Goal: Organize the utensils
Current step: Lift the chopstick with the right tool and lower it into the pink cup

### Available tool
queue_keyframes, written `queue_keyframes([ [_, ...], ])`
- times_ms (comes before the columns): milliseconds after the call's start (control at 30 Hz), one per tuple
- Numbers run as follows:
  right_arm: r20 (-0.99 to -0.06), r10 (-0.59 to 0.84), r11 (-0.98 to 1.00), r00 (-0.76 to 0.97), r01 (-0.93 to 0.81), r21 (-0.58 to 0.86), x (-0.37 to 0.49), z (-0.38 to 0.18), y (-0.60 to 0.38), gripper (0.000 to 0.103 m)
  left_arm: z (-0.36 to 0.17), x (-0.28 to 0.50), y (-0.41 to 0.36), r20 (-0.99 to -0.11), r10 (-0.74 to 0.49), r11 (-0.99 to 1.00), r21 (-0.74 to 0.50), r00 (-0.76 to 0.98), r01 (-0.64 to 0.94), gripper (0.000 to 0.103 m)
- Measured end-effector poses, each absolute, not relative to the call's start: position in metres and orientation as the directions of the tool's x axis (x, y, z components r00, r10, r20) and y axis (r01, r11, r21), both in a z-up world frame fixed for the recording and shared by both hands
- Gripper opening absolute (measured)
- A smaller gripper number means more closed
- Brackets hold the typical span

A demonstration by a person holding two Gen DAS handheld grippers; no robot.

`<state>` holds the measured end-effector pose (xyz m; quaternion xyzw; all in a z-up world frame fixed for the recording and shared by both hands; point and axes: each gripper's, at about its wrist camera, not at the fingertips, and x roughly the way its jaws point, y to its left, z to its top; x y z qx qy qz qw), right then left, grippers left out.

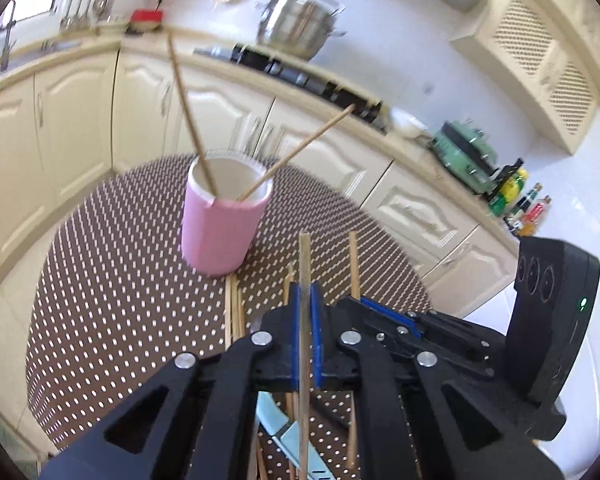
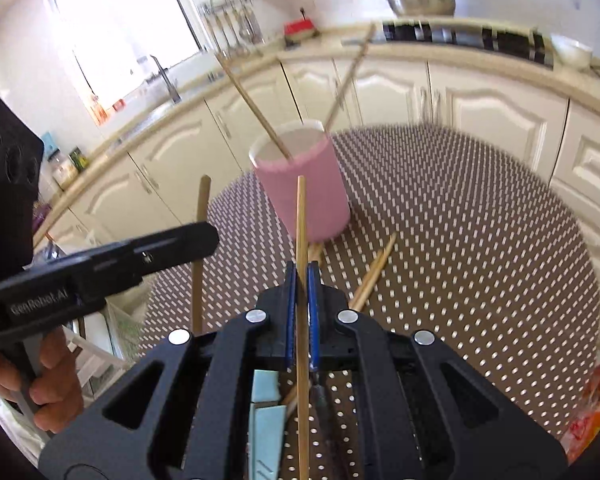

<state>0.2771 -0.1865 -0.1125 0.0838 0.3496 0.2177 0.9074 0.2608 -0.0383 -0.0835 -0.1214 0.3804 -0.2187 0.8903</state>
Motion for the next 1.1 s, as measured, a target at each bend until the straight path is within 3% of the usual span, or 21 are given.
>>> queue_keyframes([
  [200,-0.522,0.466,0.885,0.714,-0.376,0.276,0.273,-0.074,-0.189,0.006,-0.052,0.246,-0.037,-0.530,-0.510,0.858,-0.365,0.677,0.360,0.005],
  [433,-0.446,0.447,0.895,0.776,-0.391,0.217,0.282,-0.031,-0.188,0.006,-0.014,0.251,-0.039,-0.396,-0.464,0.884,-0.262,0.792,0.387,0.005],
  [633,-0.332,0.428,0.903,0.841,-0.384,0.192,0.299,0.000,-0.182,0.006,0.016,0.259,-0.037,-0.216,-0.401,0.913,-0.179,0.890,0.368,0.005],
  [933,-0.127,0.385,0.918,0.914,-0.365,0.154,0.324,0.028,-0.171,0.006,0.046,0.279,-0.027,0.049,-0.289,0.941,-0.172,0.956,0.293,0.005],
  [1100,-0.074,0.362,0.925,0.929,-0.347,0.157,0.339,0.022,-0.171,0.006,0.045,0.290,-0.023,0.113,-0.237,0.950,-0.181,0.965,0.254,0.005],
])
